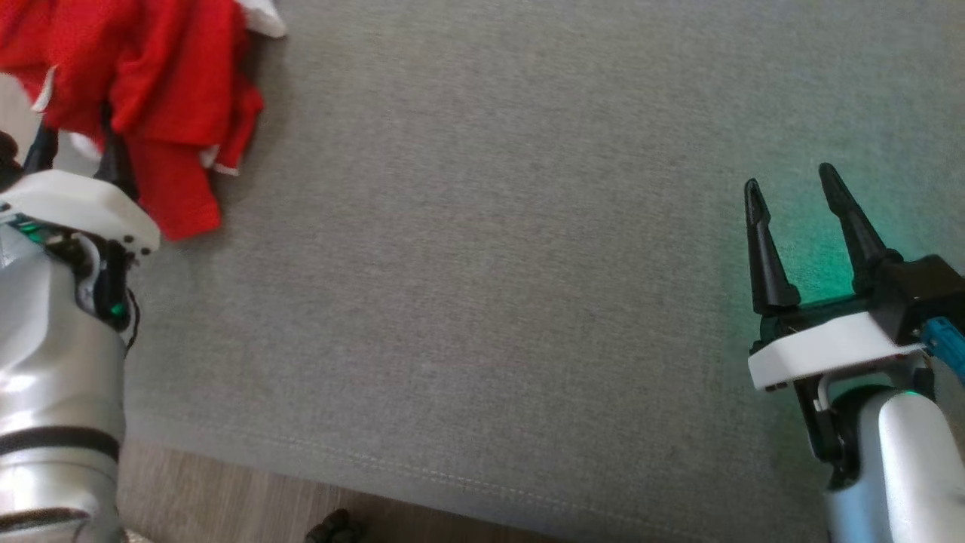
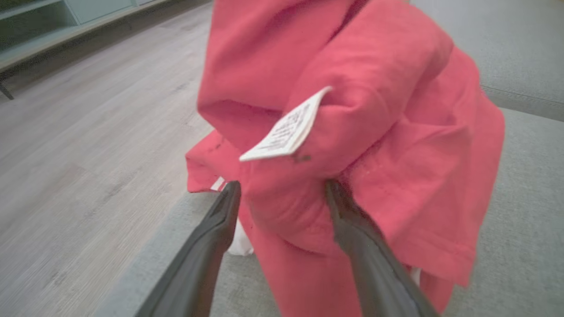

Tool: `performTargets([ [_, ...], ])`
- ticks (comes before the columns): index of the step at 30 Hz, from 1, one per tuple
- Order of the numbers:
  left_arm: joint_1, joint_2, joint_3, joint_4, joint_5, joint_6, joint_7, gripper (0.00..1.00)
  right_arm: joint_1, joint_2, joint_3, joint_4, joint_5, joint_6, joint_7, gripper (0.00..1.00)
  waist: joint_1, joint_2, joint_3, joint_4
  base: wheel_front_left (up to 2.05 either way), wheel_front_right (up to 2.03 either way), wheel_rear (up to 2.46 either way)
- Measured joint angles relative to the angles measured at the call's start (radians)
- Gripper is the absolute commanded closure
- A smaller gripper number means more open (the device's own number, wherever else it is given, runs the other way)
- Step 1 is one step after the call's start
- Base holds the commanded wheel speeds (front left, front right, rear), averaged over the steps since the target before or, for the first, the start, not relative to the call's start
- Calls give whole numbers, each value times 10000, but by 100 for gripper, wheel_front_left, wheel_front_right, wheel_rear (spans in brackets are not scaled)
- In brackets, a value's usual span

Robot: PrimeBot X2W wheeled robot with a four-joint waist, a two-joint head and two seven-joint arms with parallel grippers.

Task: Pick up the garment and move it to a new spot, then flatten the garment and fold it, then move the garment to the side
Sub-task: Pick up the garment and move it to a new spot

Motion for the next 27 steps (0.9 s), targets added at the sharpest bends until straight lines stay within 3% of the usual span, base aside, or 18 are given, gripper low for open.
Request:
performTargets([
  [1,-115,35,-6,178,-33,-63,0,29,0,0,-2,13,0,0,-4,0,0,0,53,-66,0,0,0],
  [2,-218,56,-4,293,-73,-84,0,84,-1,0,-6,25,0,0,-13,0,0,0,97,-118,0,0,0],
  [3,-284,84,-2,295,-128,-119,0,100,-4,-2,-6,31,0,0,-15,0,0,0,130,-161,0,0,0],
  [6,-310,178,63,-82,-209,-159,0,100,-7,-2,-44,90,6,0,-33,0,0,0,102,-203,0,0,0],
  [11,235,251,708,-1904,-199,-165,-2,100,12,-2,-211,297,192,0,-198,0,-1,0,-301,-151,0,0,0],
  [19,3050,-35,1248,-5668,481,-165,-2,100,579,2,-288,736,740,0,-587,0,-2,0,-1649,-30,0,0,0],
  [27,5439,-585,1177,-7992,713,-155,-4,100,1187,12,-280,999,1187,0,-815,0,-2,1,-2782,-102,0,0,0],
])
